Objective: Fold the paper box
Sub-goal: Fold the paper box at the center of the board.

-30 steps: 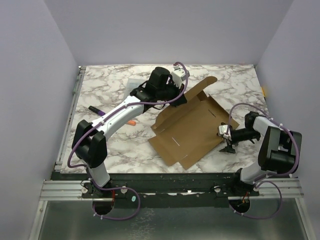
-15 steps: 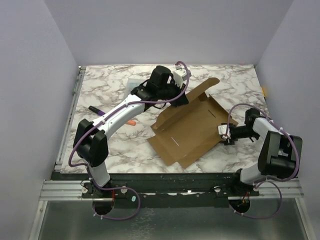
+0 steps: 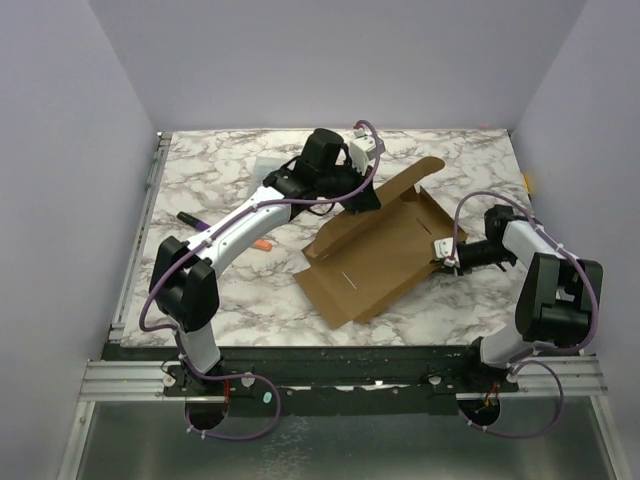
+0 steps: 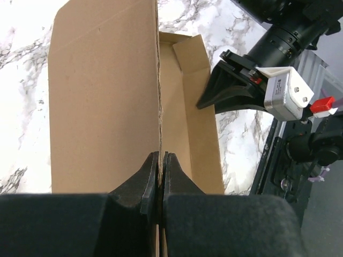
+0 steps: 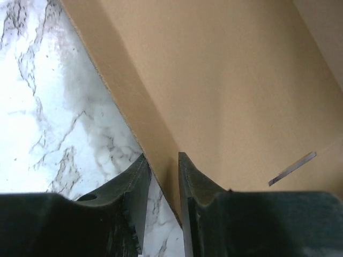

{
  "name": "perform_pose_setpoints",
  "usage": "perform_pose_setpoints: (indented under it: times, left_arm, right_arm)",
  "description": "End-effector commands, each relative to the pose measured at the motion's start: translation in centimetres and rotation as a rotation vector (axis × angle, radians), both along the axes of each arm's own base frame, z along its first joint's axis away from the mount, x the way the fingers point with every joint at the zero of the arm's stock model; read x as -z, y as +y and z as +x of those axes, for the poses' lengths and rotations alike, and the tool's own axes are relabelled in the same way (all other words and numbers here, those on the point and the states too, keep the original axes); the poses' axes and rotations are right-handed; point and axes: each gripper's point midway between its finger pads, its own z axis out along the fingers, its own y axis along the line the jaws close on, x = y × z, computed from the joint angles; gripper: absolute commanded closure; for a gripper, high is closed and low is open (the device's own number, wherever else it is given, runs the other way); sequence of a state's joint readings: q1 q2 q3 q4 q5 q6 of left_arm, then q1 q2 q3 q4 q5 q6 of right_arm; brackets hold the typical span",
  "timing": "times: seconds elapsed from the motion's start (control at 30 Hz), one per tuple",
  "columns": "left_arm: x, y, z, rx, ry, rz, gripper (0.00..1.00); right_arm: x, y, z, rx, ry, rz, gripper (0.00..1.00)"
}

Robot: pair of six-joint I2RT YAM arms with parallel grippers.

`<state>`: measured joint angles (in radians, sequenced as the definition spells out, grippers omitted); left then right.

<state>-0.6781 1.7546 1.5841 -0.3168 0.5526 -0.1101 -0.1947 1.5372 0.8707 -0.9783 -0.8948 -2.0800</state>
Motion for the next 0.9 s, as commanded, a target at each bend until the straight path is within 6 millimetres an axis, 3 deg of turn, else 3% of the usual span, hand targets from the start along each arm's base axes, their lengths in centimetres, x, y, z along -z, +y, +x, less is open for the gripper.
perform_pose_setpoints:
  times: [0.0,0.27,0.53,0.87]
  left_arm:
    - [-1.0,-1.2,-0.9,0.079,0.017,-0.048,1.00]
    - [-0.2,-1.4,-1.1,0.091,0.039,-0.040,1.00]
    - [0.7,-1.2,-1.2,0.095,0.047,-0.021,1.00]
    - [2.2,-0.2,-1.4,0.080,0.060,0.015,1.00]
  right_arm:
    - [-0.9,1.7,0.3,-0.076,-0.017,0.045,0.71]
    - [-0.3,3.0,0.6,-0.027,0.110,0.039,0.59]
    - [-1.7,3.4,3.1,0.145,0.234,0.100,0.46]
    - [-0.8,1.7,5.1,0.392,0.177,0.082,0.36]
